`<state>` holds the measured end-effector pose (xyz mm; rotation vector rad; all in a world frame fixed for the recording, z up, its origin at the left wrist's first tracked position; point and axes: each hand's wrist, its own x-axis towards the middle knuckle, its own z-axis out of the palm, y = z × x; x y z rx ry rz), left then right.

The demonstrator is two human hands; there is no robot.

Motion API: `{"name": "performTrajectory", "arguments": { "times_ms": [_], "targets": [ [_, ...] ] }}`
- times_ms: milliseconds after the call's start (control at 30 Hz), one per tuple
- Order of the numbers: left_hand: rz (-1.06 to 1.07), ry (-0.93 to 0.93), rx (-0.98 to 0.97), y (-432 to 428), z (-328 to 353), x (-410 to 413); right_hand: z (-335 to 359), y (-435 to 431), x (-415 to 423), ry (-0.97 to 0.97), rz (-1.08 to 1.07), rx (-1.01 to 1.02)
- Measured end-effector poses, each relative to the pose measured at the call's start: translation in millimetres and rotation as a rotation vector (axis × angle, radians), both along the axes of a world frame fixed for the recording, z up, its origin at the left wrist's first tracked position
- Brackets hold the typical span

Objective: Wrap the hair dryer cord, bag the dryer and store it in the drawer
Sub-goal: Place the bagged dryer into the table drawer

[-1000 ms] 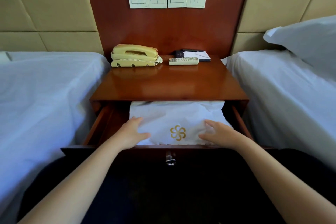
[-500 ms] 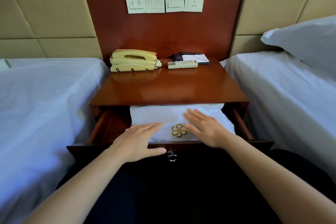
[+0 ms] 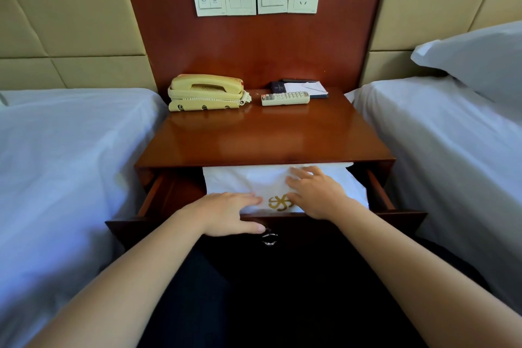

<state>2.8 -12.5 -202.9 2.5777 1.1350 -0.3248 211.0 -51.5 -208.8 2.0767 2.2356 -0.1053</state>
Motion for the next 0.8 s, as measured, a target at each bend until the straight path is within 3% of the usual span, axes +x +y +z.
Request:
{"name": "performTrajectory", "arguments": {
  "times_ms": [100,167,300,400,467,567,800],
  "targets": [
    [0.022,0.022,0.016,6.4,1.1,3.3,6.3,7.3,4.9,0.040,-0.028,-0.032],
    [0.001,0.037,0.092,11.8,1.0,4.3,14.7,6.8,11.4,0.046,-0.064,0.076],
    [-0.170,0.072,0.399,18.6,-3.7,4.0,11.4,-6.2,30.3,0.170,-0.036,0.201],
    [-0.302,-0.026,0.588,30.0,-10.5,4.4,3.2,-9.4,35.3,0.346,0.068,0.172],
    [-0.317,-0.061,0.631,40.1,-11.9,6.0,-0.5,-10.4,36.0,0.247,0.114,0.168],
    [-0.295,-0.136,0.797,50.3,-14.9,9.0,-4.2,-7.2,39.0,-0.087,0.253,0.376],
    [-0.198,-0.078,0.779,77.9,-22.6,14.0,-9.2,26.8,46.6,-0.057,0.063,0.305]
  ]
}}
